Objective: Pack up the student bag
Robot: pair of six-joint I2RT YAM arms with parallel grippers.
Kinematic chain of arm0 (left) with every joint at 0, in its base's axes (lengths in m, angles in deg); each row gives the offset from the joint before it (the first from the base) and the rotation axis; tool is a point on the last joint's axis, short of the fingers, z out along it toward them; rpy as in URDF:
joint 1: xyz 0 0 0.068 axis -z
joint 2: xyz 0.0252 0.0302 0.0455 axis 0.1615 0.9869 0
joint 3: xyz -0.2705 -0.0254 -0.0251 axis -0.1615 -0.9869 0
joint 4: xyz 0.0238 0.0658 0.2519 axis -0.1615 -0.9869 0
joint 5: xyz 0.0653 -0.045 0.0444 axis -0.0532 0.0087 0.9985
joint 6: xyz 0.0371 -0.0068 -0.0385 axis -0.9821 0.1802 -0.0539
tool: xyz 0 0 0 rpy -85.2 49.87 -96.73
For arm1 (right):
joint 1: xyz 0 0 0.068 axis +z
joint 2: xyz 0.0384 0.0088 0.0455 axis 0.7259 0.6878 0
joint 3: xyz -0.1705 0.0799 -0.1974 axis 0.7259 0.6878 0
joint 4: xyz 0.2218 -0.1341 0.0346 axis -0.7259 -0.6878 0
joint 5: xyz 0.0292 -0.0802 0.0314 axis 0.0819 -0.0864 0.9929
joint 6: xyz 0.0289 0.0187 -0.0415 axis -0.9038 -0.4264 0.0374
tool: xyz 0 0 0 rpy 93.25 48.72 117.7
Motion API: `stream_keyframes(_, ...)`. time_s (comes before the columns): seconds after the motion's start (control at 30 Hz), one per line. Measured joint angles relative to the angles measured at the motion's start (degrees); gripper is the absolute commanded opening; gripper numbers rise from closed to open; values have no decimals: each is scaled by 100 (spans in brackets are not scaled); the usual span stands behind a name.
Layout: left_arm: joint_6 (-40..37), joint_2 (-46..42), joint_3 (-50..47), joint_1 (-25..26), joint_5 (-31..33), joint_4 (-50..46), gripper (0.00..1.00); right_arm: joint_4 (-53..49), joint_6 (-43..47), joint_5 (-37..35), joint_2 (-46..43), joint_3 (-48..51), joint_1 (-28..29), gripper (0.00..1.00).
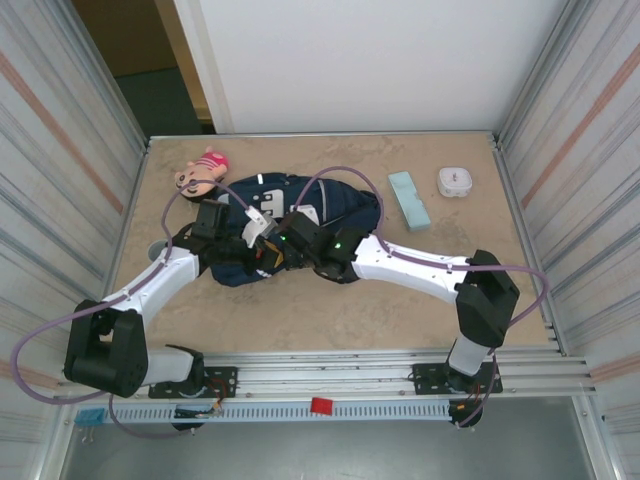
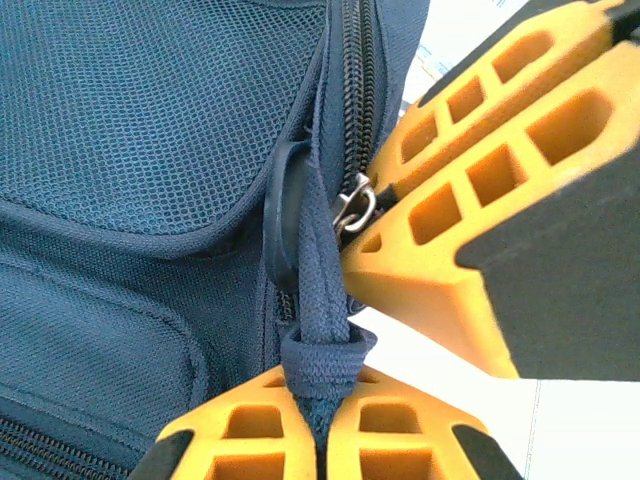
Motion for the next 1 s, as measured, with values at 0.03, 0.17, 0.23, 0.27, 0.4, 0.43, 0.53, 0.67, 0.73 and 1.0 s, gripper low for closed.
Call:
stream_keyframes(0.03,-2,0,0,11,0,13,0,-2,0,-4,-31,24,-2,3)
stream_keyframes(0.17,-7,0,2,61,-2,17,0,-83,-2,-13,-133,90,-24,2)
stream_keyframes(0.23,-17,0,2,68,0,20,0,-111,0,-7,-175,114,-68,1)
stream_keyframes(0.27,-24,0,2,72,2,22,0,-114,0,20,-199,133,-103,1)
stream_keyframes(0.4,-70,0,13,92,4,24,0,-136,0,122,-376,256,-269,1)
stream_keyframes(0.43,-90,0,15,92,0,22,0,-144,0,146,-435,297,-319,1)
stream_keyframes(0.53,-118,0,15,92,-2,15,0,-190,0,164,-601,404,-483,2)
stream_keyframes(0.67,-133,0,15,92,0,-28,0,-264,-2,160,-702,470,-710,12)
stream_keyframes(0.73,-136,0,15,90,0,-72,0,-308,0,153,-708,487,-793,18)
stream_keyframes(1.0,-146,0,15,79,-13,-197,0,-407,20,44,-627,483,-833,34)
